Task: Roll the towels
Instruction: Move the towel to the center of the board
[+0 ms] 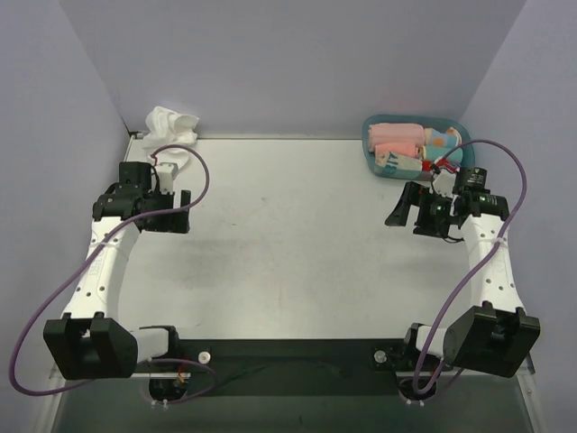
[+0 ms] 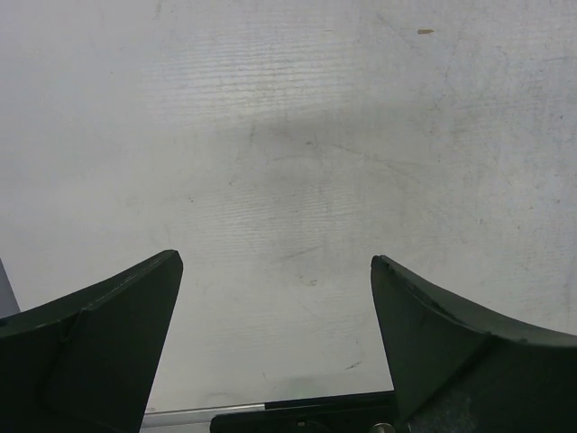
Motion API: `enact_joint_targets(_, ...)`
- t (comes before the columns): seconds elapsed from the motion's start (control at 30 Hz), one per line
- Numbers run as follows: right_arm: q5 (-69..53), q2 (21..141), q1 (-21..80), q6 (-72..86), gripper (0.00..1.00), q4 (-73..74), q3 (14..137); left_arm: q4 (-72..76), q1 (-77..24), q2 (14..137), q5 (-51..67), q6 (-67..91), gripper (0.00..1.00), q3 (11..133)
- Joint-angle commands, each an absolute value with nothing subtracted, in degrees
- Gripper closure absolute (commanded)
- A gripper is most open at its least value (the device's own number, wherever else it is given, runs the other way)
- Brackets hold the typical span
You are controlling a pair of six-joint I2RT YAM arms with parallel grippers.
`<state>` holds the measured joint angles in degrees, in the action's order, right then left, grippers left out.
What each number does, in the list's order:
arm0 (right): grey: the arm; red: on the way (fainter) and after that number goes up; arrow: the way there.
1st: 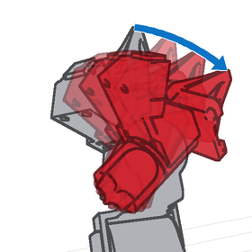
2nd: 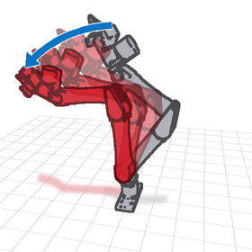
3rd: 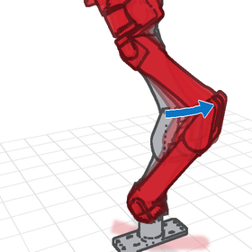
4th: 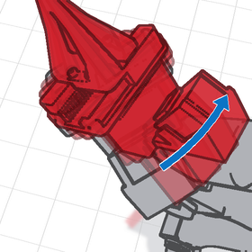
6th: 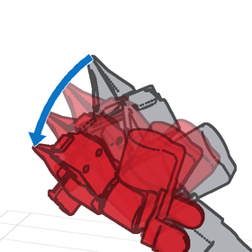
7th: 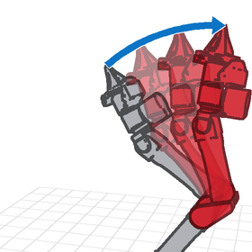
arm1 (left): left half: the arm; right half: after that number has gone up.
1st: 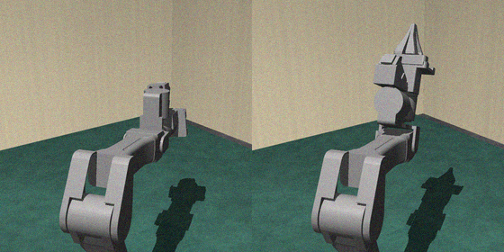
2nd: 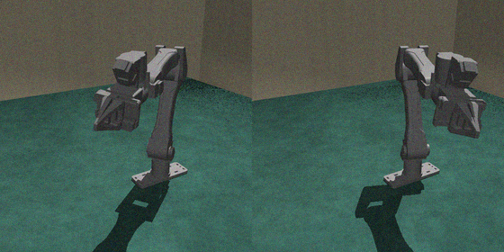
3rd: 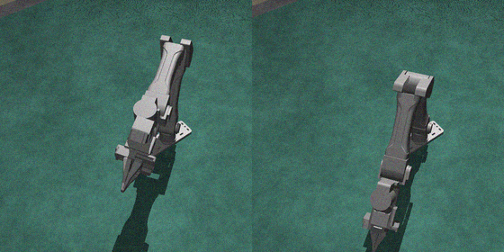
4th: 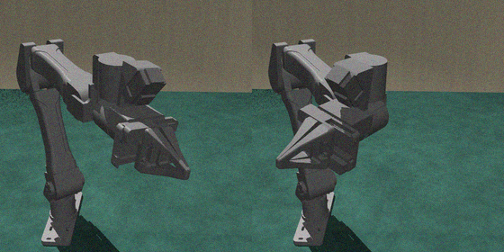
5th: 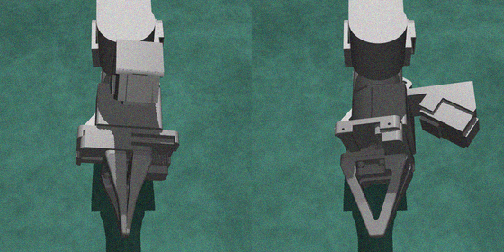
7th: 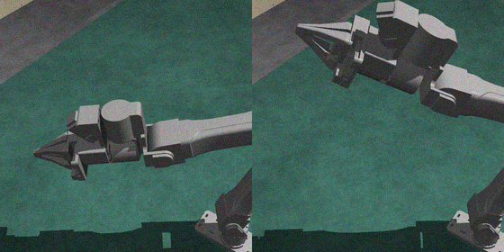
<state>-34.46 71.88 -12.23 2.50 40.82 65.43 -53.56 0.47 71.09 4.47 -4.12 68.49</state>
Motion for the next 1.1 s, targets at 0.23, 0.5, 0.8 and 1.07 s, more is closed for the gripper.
enact_joint_targets(0.23,-32.18,71.8,-11.51,-5.62,0.0,43.07,68.37,-50.98,0.44,86.89,-3.85,-8.69,0.03,82.51)
enact_joint_targets(0.5,-29.45,74.79,-11.25,-8.87,0.0,46.92,73.82,-49.13,1.23,113.94,-10.55,-15.47,0.03,107.81)
enact_joint_targets(0.8,-27.16,77.87,-11.16,-10.98,0.0,50.1,78.83,-52.83,4.57,143.05,-8.44,-19.06,0.03,147.18)
enact_joint_targets(1.07,-24.44,78.66,-11.16,-12.48,0.0,50.71,79.28,-44.22,4.48,148.97,-7.21,-21.35,0.04,145.2)
